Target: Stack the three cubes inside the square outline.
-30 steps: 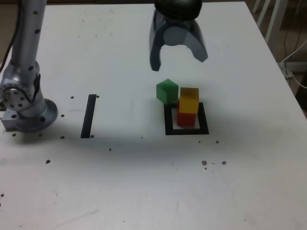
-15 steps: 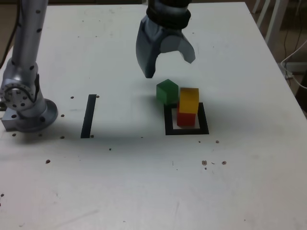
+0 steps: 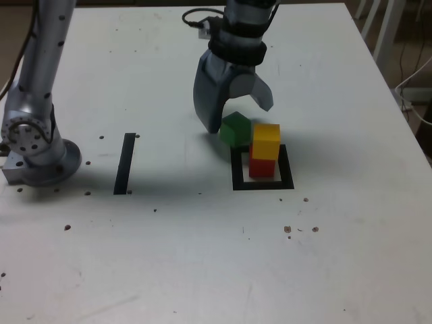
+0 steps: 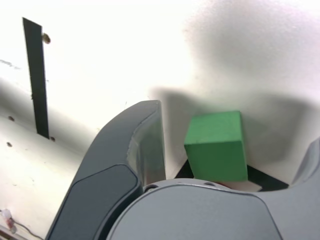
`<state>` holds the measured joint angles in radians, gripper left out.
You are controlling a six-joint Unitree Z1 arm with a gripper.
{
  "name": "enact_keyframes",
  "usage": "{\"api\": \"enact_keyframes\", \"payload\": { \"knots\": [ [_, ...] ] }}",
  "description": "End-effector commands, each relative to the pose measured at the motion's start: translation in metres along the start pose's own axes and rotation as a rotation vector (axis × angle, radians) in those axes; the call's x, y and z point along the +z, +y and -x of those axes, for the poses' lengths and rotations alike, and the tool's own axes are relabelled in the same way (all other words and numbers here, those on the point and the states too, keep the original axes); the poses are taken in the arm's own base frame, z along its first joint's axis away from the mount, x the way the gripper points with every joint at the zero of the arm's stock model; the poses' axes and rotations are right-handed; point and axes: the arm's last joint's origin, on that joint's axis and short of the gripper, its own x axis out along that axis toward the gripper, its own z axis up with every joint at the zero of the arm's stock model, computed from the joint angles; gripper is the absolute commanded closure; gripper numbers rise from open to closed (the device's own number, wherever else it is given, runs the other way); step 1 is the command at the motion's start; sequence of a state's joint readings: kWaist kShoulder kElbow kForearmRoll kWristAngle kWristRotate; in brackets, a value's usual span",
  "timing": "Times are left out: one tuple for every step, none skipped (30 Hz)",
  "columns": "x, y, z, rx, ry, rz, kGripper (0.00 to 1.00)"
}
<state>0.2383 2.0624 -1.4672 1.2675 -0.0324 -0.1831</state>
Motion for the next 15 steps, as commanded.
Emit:
{"api": "enact_keyframes", "payload": {
  "knots": [
    [0.003, 0.000, -0.004, -0.005, 0.011, -0.005, 0.01],
    [0.003, -0.001, -0.005, -0.006, 0.014, -0.007, 0.02],
    [0.004, -0.001, -0.006, -0.008, 0.016, -0.009, 0.02],
    [0.005, -0.001, -0.007, -0.010, 0.018, -0.012, 0.03],
    [0.006, -0.001, -0.007, -0.013, 0.019, -0.014, 0.03],
    [0.007, -0.001, -0.008, -0.015, 0.020, -0.015, 0.04],
    [0.008, -0.002, -0.008, -0.017, 0.022, -0.016, 0.06],
    [0.009, -0.002, -0.009, -0.018, 0.023, -0.016, 0.07],
    [0.010, -0.002, -0.009, -0.020, 0.025, -0.016, 0.09],
    [0.010, -0.002, -0.009, -0.021, 0.028, -0.016, 0.11],
    [0.011, -0.001, -0.009, -0.022, 0.030, -0.016, 0.13],
    [0.011, -0.001, -0.010, -0.023, 0.032, -0.017, 0.16],
    [0.012, -0.001, -0.010, -0.024, 0.035, -0.017, 0.19],
    [0.013, -0.001, -0.011, -0.025, 0.037, -0.017, 0.22],
    [0.014, -0.001, -0.011, -0.026, 0.039, -0.018, 0.26]
  ]
}}
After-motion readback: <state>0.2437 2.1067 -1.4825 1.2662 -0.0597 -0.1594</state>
